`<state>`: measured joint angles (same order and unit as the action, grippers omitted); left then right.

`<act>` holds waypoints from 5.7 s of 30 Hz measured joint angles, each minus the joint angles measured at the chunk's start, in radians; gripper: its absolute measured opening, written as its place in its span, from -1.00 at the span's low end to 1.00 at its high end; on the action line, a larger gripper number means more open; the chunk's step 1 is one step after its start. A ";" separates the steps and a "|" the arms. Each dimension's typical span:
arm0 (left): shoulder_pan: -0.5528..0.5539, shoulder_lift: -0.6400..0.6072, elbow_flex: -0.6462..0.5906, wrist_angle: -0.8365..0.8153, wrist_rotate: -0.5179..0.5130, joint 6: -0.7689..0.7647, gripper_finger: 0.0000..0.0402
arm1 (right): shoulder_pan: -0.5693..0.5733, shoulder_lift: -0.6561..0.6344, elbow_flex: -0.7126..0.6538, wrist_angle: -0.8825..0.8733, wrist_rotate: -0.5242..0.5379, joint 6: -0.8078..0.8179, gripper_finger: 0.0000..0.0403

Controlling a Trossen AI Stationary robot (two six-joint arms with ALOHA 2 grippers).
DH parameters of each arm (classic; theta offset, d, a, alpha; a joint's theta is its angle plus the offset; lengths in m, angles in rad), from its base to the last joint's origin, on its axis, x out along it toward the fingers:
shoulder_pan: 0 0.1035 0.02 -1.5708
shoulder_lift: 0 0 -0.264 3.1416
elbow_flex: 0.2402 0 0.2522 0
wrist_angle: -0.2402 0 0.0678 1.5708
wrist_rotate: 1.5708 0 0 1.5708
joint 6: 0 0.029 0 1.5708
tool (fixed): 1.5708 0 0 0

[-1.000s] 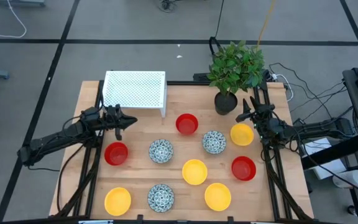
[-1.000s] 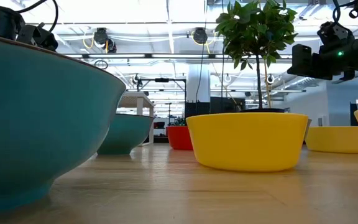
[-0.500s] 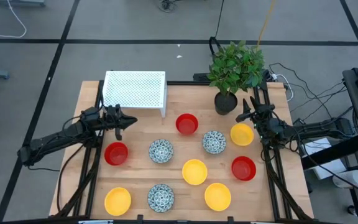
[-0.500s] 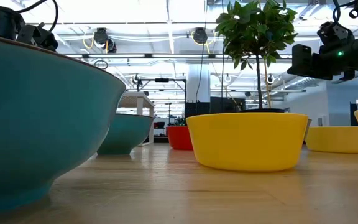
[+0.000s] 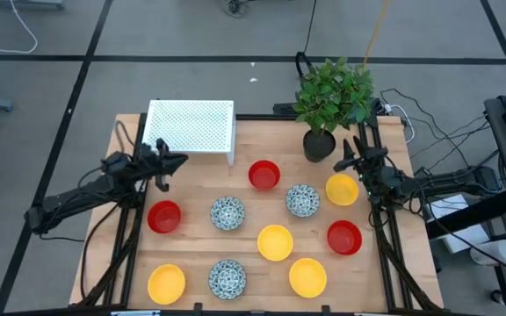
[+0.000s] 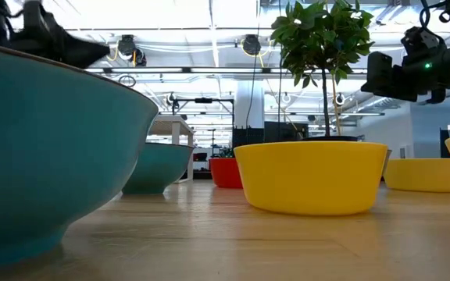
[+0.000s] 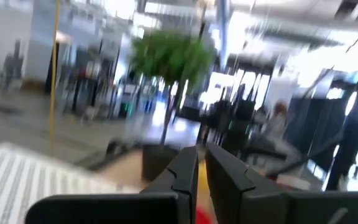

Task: Pick & Place Mini bowls
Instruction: Put the red bowl on the shelf

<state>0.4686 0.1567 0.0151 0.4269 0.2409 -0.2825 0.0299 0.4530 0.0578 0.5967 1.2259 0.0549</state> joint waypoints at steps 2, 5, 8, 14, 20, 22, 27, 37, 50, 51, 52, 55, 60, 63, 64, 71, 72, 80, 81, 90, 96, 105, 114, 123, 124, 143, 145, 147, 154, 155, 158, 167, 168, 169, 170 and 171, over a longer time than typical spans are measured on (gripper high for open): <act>0.000 0.000 0.000 0.068 -0.001 -0.011 -0.82 | 0.000 0.000 0.000 0.006 0.000 0.106 -0.21; 0.000 0.000 0.000 0.151 0.002 -0.015 -0.82 | 0.000 0.000 0.000 0.020 0.000 0.260 -0.21; 0.000 0.000 0.000 0.199 0.010 -0.021 -0.82 | -0.006 0.000 0.000 0.028 0.003 0.374 -0.21; 0.000 0.000 0.000 0.207 0.011 -0.096 -0.82 | -0.010 0.000 0.000 0.044 0.000 0.637 -0.21; 0.000 0.000 0.000 0.200 0.021 -0.081 -0.82 | -0.024 0.000 0.000 0.045 0.002 0.727 -0.21; 0.000 0.000 0.001 0.206 0.020 -0.066 -0.82 | -0.024 0.000 0.000 0.050 0.000 0.747 -0.21; 0.000 0.000 0.006 0.204 0.021 -0.070 -0.82 | -0.024 0.000 0.000 0.052 0.000 0.799 -0.21; 0.000 0.008 0.006 0.204 0.021 -0.086 -0.82 | -0.024 0.000 0.000 0.111 0.000 0.831 -0.21; 0.000 0.237 0.310 -0.167 0.056 0.045 -0.82 | -0.025 0.000 0.000 0.303 -0.070 0.530 -0.21; 0.000 0.264 0.344 -0.234 0.056 0.043 -0.82 | -0.025 0.000 0.000 0.333 -0.104 0.483 -0.21; 0.000 0.290 0.376 -0.296 0.056 0.041 -0.82 | -0.025 0.000 0.000 0.360 -0.140 0.437 -0.21; 0.000 0.366 0.466 -0.466 0.067 0.041 -0.82 | -0.025 0.000 0.000 0.422 -0.218 0.334 -0.21; -0.002 0.477 0.583 -0.675 0.185 0.000 -0.82 | -0.023 0.000 0.020 0.424 -0.237 0.250 -0.21; -0.023 0.537 0.627 -0.758 0.266 -0.064 -0.82 | -0.022 0.000 0.053 0.385 -0.249 0.191 -0.21; -0.035 0.556 0.634 -0.785 0.289 -0.082 -0.82 | -0.022 0.000 0.062 0.380 -0.262 0.169 -0.21; -0.141 0.674 0.638 -0.845 0.301 -0.226 -0.69 | -0.022 -0.001 0.143 0.299 -0.263 0.054 -0.21; -0.155 0.693 0.638 -0.843 0.301 -0.248 -0.65 | -0.022 -0.001 0.157 0.279 -0.263 0.041 -0.21; -0.219 0.827 0.637 -0.766 0.233 -0.426 -0.39 | -0.022 0.000 0.279 0.080 -0.263 -0.047 -0.21; -0.224 0.844 0.637 -0.727 0.228 -0.444 -0.38 | -0.022 0.000 0.296 0.052 -0.263 -0.053 -0.21; -0.283 0.936 0.638 -0.293 0.224 -0.490 -0.42 | -0.022 0.003 0.448 -0.292 -0.363 0.037 -0.20; -0.389 0.936 0.638 -0.374 0.180 -0.593 -0.45 | -0.022 0.043 0.526 -0.530 -0.523 0.171 -0.20; -0.587 0.936 0.654 -0.567 0.175 -0.760 -0.45 | -0.022 0.161 0.644 -0.841 -0.806 0.308 -0.20; -0.745 0.936 0.855 -1.044 0.017 -0.783 -0.45 | -0.023 0.271 0.666 -0.923 -0.973 0.353 -0.21; -0.920 0.951 0.874 -1.432 -0.130 -1.174 -0.45 | -0.024 0.293 0.666 -0.924 -1.010 0.329 -0.21; -0.931 0.962 0.867 -1.423 -0.129 -1.205 -0.45 | -0.024 0.293 0.666 -0.924 -1.019 0.322 -0.21; -0.906 1.313 0.858 -1.431 -0.190 -1.219 -0.45 | -0.024 0.292 0.666 -0.920 -1.022 0.191 -0.21; -0.890 1.321 0.858 -1.416 -0.185 -1.232 -0.45 | -0.024 0.292 0.666 -0.920 -1.022 0.191 -0.21; -0.878 1.321 0.858 -1.400 -0.183 -1.238 -0.45 | -0.024 0.292 0.666 -0.920 -1.022 0.192 -0.21; -0.843 1.254 0.858 -1.413 -0.206 -1.213 -0.45 | -0.024 0.292 0.666 -0.920 -1.022 0.192 -0.21; -0.838 1.240 0.858 -1.418 -0.217 -1.217 -0.45 | -0.024 0.292 0.666 -0.920 -1.021 0.191 -0.21; -0.834 1.212 0.858 -1.459 -0.227 -1.230 -0.45 | -0.024 0.292 0.666 -0.917 -1.021 0.194 -0.21; -0.853 1.240 0.858 -1.521 -0.220 -1.294 -0.45 | -0.024 0.292 0.666 -0.917 -1.020 0.194 -0.21; -0.853 1.246 0.858 -1.517 -0.221 -1.294 -0.45 | -0.024 0.292 0.666 -0.917 -1.020 0.194 -0.21; -0.854 1.254 0.858 -1.509 -0.220 -1.294 -0.45 | -0.024 0.292 0.666 -0.917 -1.020 0.194 -0.21; -0.855 1.260 0.858 -1.500 -0.219 -1.293 -0.45 | -0.024 0.293 0.666 -0.917 -1.020 0.193 -0.21; -0.855 1.264 0.858 -1.493 -0.218 -1.293 -0.45 | -0.024 0.292 0.666 -0.917 -1.020 0.192 -0.21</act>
<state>-0.3866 1.4211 0.8726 -1.0665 0.0232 -1.5757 0.0063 0.7452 0.7238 -0.3207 0.2054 0.2467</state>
